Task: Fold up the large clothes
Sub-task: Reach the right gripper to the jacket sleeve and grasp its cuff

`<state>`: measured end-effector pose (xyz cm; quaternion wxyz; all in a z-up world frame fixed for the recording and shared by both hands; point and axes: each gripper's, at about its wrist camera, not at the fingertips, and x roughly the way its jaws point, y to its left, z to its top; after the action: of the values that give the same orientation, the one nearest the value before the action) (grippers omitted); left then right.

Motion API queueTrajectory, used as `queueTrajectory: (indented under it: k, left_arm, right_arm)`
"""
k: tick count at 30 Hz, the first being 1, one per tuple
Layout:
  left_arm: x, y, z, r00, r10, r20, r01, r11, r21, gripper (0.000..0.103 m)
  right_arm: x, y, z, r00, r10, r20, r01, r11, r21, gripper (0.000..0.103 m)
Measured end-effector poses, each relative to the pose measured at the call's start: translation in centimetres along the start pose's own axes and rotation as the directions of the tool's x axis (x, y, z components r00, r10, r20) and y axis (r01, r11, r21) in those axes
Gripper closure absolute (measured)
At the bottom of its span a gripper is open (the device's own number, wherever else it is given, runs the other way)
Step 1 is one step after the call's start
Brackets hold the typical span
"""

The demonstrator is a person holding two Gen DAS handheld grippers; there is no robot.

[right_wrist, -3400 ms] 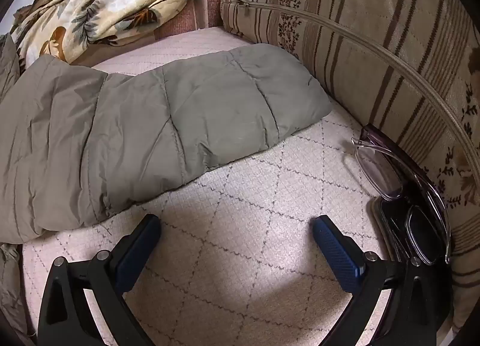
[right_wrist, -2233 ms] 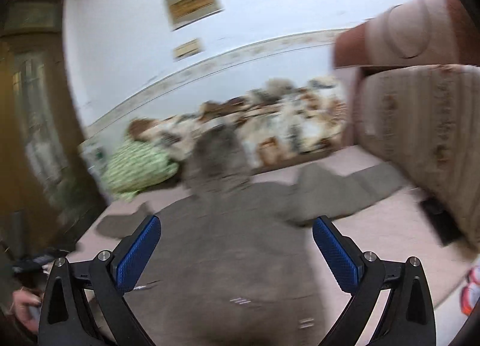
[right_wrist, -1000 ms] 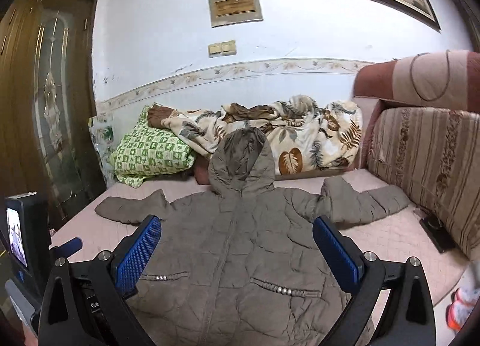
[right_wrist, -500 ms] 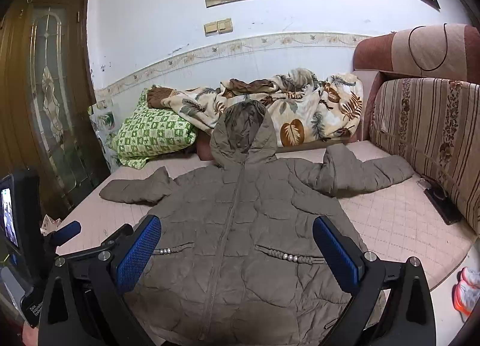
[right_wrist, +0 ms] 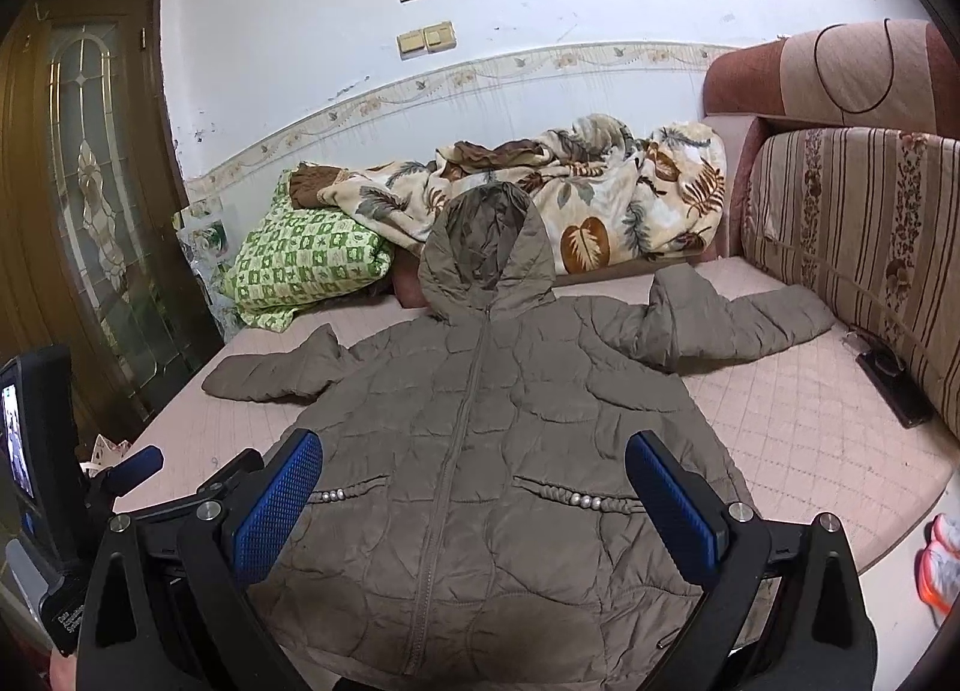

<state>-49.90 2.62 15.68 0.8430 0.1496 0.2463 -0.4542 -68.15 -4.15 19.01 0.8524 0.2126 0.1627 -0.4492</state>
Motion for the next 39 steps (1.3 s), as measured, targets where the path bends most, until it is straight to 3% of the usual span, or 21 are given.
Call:
queueTrajectory:
  k: [7, 13, 16, 19, 24, 27, 29, 33, 36, 39]
  left_arm:
    - [2.5, 0.7, 0.1, 0.999, -0.003, -0.047, 0.002, 1.000, -0.005, 0.001]
    - [5.8, 1.1, -0.1, 0.995, -0.015, -0.104, 0.014, 1.000, -0.013, 0.001]
    - [8.7, 1.4, 1.2, 0.986, -0.054, -0.160, 0.049, 0.998, -0.034, 0.000]
    - [11.4, 1.7, 3.5, 0.985, -0.052, -0.162, 0.044, 0.998, -0.050, 0.000]
    - [17.4, 0.7, 8.2, 0.989, -0.050, -0.137, 0.045, 0.998, -0.034, 0.000]
    - [20.3, 0.5, 8.7, 0.994, -0.046, -0.102, 0.043, 0.999, -0.030, 0.000]
    - [21.5, 0.8, 8.5, 0.993, -0.019, -0.121, 0.015, 0.999, -0.034, 0.000]
    - [22.6, 1.7, 8.8, 0.987, -0.061, -0.146, 0.050, 0.996, -0.079, 0.000]
    - [23.0, 1.7, 8.6, 0.988, -0.050, -0.144, 0.041, 0.997, -0.065, 0.000]
    - [23.6, 1.2, 8.3, 0.985, -0.054, -0.163, 0.047, 0.998, -0.050, 0.000]
  right_arm:
    - [2.4, -0.4, 0.2, 0.999, 0.015, -0.041, -0.015, 1.000, 0.008, 0.001]
    - [4.4, -3.0, 0.8, 0.997, -0.013, -0.078, 0.019, 0.997, 0.077, 0.001]
    - [5.7, -5.8, 2.2, 0.995, -0.002, -0.101, 0.016, 0.991, 0.133, 0.001]
    - [6.9, -10.2, 4.9, 0.994, -0.020, -0.109, 0.043, 0.975, 0.217, 0.001]
    - [8.1, -18.9, 8.7, 0.990, -0.060, -0.126, 0.104, 0.918, 0.383, 0.001]
    - [9.1, -23.7, 10.3, 0.986, -0.083, -0.145, 0.140, 0.887, 0.440, 0.001]
    - [9.6, -27.6, 11.2, 0.986, -0.090, -0.140, 0.150, 0.846, 0.511, 0.001]
    - [12.6, -36.0, 10.8, 0.976, -0.116, -0.182, 0.206, 0.752, 0.626, 0.004]
    - [15.0, -40.5, 9.9, 0.964, -0.138, -0.226, 0.255, 0.706, 0.660, 0.020]
    - [17.3, -43.2, 9.3, 0.953, -0.138, -0.268, 0.287, 0.689, 0.665, 0.031]
